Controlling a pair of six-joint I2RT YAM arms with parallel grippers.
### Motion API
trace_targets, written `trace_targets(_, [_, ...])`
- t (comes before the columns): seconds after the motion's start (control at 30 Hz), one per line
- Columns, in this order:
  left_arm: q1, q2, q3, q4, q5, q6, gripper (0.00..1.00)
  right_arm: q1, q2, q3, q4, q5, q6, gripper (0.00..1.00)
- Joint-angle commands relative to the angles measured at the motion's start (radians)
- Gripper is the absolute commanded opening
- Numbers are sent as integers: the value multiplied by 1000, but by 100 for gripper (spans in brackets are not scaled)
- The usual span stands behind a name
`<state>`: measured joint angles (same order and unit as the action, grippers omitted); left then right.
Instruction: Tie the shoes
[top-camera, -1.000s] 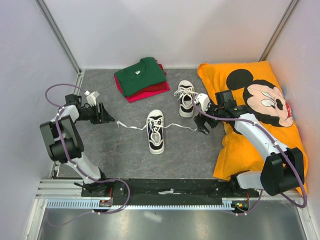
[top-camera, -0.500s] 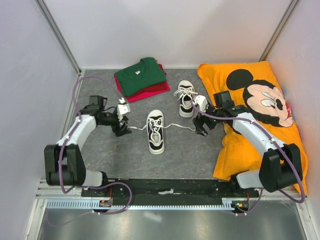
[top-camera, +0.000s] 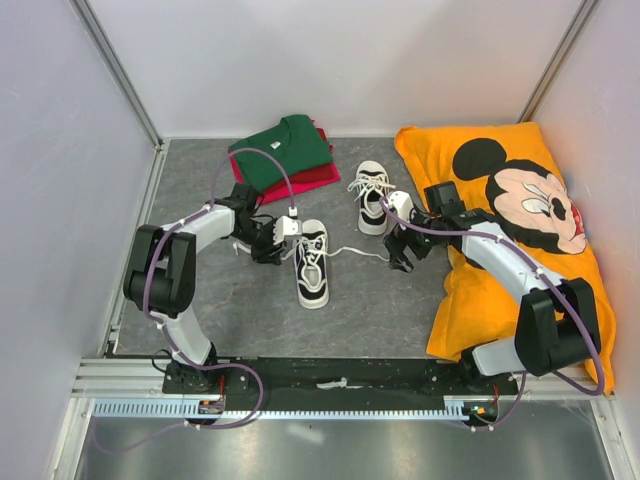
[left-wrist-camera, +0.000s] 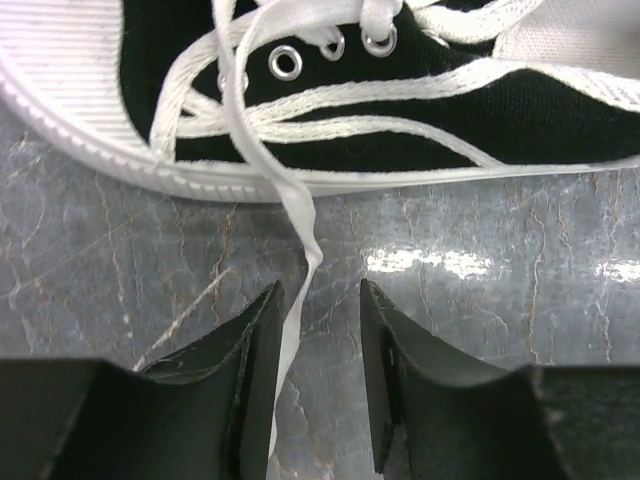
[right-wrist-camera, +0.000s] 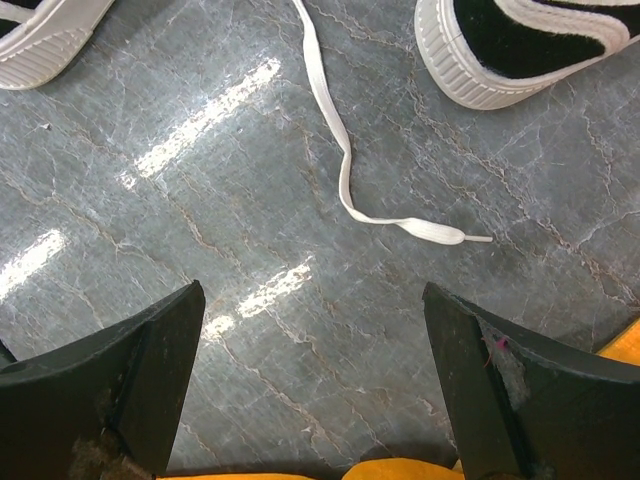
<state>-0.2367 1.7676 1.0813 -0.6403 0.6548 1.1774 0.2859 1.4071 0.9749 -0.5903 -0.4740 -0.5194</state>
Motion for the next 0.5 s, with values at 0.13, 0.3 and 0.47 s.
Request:
trace_targets(0.13, [-65, 76, 66, 7, -76, 44, 36, 2, 30, 34, 30, -5, 2, 98])
trace_targets(0.3, [-85, 81, 69, -8, -84, 62, 22, 1, 39, 33, 29, 6, -5, 98])
trace_targets(0.47, [-79, -25, 55, -70, -22, 51, 2, 2, 46, 21, 67, 51, -22, 91])
